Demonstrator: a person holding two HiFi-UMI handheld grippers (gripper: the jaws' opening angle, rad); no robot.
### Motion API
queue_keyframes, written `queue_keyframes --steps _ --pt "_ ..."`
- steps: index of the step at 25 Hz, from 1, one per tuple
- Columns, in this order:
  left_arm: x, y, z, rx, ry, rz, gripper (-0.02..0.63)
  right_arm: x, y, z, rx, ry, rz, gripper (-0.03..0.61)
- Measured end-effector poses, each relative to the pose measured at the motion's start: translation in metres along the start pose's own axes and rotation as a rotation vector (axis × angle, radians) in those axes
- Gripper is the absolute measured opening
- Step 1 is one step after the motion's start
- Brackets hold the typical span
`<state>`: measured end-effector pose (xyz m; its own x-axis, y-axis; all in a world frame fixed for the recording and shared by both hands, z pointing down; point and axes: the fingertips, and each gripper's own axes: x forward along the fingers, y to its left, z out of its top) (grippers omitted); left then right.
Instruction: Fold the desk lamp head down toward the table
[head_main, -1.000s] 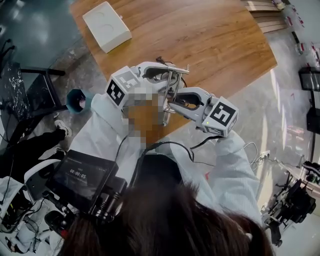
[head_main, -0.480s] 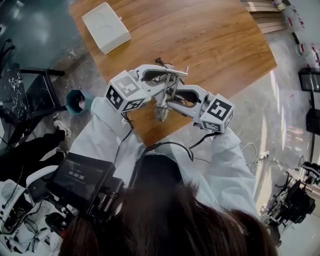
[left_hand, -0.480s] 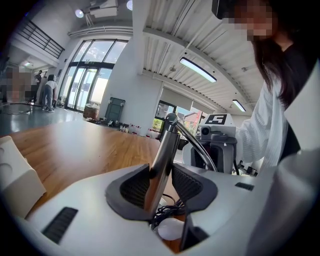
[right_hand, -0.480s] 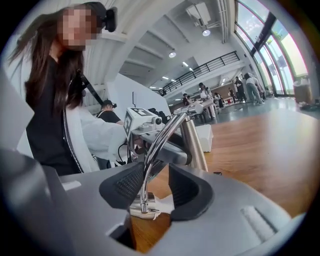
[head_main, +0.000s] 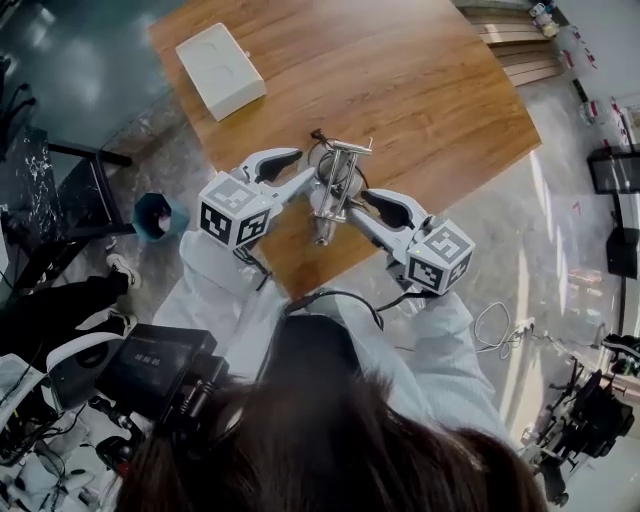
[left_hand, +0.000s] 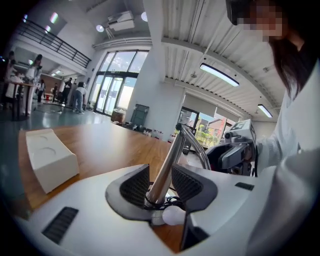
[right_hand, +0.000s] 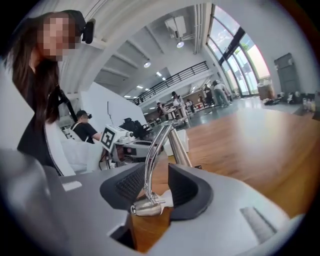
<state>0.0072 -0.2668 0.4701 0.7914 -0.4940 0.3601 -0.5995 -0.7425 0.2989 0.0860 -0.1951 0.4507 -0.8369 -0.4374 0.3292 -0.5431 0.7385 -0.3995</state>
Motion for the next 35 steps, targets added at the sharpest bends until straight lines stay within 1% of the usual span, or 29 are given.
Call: queue_keyframes --steps 2,3,4,7,8,10,11,13,16,21,26,35 --pt "-0.016 -0.007 0.017 0.006 -0.059 0.070 0.138 -0.011 0.002 0.010 0.002 -0.078 -0.074 0.129" --pt "-0.024 -0.013 0.026 0.016 -0.094 0.100 0.138 -0.015 0.005 0.016 -0.015 -0.109 -0.110 0.098" --pt "-0.031 -0.020 0.034 0.033 -0.128 0.124 0.138 -0.017 0.008 0.022 -0.042 -0.133 -0.146 0.058" --pt "-0.045 -0.036 0.057 0.071 -0.194 0.198 0.136 -0.019 0.018 0.050 -0.128 -0.206 -0.248 0.002" --pt "-0.048 -0.039 0.064 0.069 -0.206 0.225 0.113 -0.021 0.021 0.061 -0.148 -0.234 -0.274 0.002" --pt "-0.053 -0.045 0.077 0.059 -0.222 0.265 0.025 -0.025 0.028 0.084 -0.189 -0.293 -0.323 0.002" --pt "-0.056 -0.049 0.083 0.061 -0.230 0.272 0.003 -0.026 0.031 0.094 -0.207 -0.319 -0.344 0.002" --pt "-0.060 -0.056 0.091 0.080 -0.242 0.272 0.002 -0.026 0.037 0.110 -0.221 -0.354 -0.374 0.002" --pt "-0.065 -0.061 0.095 0.115 -0.240 0.283 0.002 -0.023 0.046 0.121 -0.203 -0.382 -0.387 0.002" --pt "-0.065 -0.072 0.099 0.123 -0.240 0.287 0.002 -0.028 0.052 0.124 -0.175 -0.402 -0.380 0.001" --pt "-0.064 -0.083 0.101 0.140 -0.245 0.281 0.002 -0.036 0.056 0.123 -0.199 -0.396 -0.385 0.000" --pt "-0.065 -0.084 0.102 0.152 -0.243 0.285 0.002 -0.034 0.060 0.121 -0.199 -0.389 -0.381 0.000"
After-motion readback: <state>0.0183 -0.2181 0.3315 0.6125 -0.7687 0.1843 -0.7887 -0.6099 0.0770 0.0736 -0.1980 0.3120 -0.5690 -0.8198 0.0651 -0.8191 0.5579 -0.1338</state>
